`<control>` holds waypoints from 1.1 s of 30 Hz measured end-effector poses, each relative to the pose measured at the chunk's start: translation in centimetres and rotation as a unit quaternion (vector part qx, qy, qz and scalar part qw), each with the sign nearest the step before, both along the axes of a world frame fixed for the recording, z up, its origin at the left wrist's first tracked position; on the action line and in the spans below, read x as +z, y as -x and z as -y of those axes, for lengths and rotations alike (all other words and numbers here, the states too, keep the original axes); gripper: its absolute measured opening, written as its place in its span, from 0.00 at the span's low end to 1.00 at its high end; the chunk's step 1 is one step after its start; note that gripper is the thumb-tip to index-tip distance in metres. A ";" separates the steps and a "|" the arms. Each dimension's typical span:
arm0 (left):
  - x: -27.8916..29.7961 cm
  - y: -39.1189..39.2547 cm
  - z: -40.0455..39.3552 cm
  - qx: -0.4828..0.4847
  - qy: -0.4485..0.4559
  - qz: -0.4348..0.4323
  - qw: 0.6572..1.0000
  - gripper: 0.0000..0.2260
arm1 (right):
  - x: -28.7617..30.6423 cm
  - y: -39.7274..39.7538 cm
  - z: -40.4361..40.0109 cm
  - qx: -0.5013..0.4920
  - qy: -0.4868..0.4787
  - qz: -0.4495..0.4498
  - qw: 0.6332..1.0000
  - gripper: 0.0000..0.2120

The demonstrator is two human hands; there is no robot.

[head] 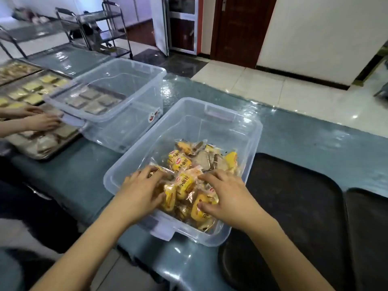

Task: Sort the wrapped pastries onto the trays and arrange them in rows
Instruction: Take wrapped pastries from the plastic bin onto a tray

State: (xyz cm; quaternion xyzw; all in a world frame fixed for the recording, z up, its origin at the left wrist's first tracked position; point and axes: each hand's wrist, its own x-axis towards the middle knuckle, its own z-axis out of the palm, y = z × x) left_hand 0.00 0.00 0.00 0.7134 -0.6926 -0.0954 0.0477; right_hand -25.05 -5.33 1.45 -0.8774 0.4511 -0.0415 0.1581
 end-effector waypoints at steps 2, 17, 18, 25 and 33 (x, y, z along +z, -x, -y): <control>0.0 -0.4 0.8 -0.023 -0.060 -0.034 0.997 0.29 | -0.1 -1.1 0.6 0.047 -0.058 -0.074 0.994 0.47; -0.4 -1.3 6.9 -0.056 -0.275 0.055 0.958 0.35 | -3.4 -4.8 2.4 0.032 -0.085 -0.112 0.990 0.41; -0.4 -1.5 7.2 -0.055 -0.278 0.047 0.958 0.33 | -3.5 -4.8 2.5 0.038 -0.081 -0.108 0.990 0.40; -0.5 -4.1 6.5 -0.058 -0.256 -0.036 0.964 0.32 | -0.8 -3.5 5.2 -0.061 -0.117 0.000 0.991 0.31; 0.9 -1.5 8.7 -0.100 -0.318 -0.061 0.941 0.33 | -2.2 -5.9 10.8 -0.083 -0.198 -0.080 0.973 0.41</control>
